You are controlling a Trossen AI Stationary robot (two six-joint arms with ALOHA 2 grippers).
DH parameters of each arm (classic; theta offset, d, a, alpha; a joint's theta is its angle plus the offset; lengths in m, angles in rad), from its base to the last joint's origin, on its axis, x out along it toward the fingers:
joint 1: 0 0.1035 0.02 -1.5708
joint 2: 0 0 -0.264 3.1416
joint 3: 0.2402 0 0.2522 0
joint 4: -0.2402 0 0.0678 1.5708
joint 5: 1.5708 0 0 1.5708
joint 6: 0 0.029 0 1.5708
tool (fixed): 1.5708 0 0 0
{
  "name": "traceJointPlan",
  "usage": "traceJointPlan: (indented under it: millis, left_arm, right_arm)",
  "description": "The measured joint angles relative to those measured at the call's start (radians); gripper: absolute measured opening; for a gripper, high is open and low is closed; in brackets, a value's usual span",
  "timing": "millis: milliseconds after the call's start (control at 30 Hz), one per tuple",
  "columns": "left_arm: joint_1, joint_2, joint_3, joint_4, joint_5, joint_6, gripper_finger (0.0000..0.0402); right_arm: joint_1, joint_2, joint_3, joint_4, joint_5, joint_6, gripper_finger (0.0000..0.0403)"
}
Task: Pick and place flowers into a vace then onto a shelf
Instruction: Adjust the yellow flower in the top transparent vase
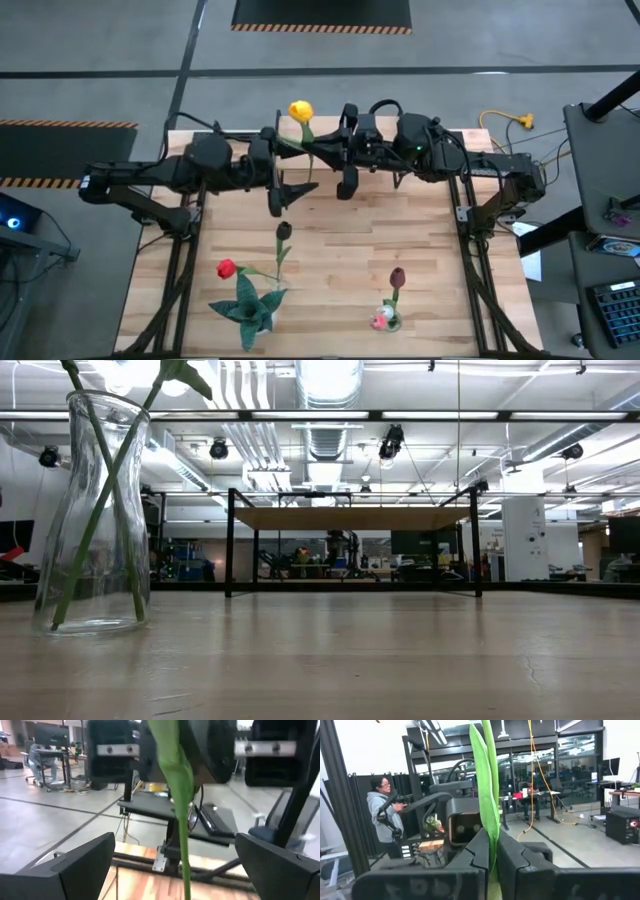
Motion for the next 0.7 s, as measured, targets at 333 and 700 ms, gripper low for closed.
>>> traceJointPlan:
  millis: [333,700]
  left_arm:
    - [0.024,0.000,0.000,0.037,-0.048,-0.033,0.0379]
    - [0.023,0.001,0.000,0.060,-0.044,-0.033,0.0219]
  right_arm:
    - [0.000,0.000,-0.003,-0.017,-0.003,0.000,0.0009]
    - [-0.001,0.000,-0.003,-0.017,-0.023,-0.001,0.0009]
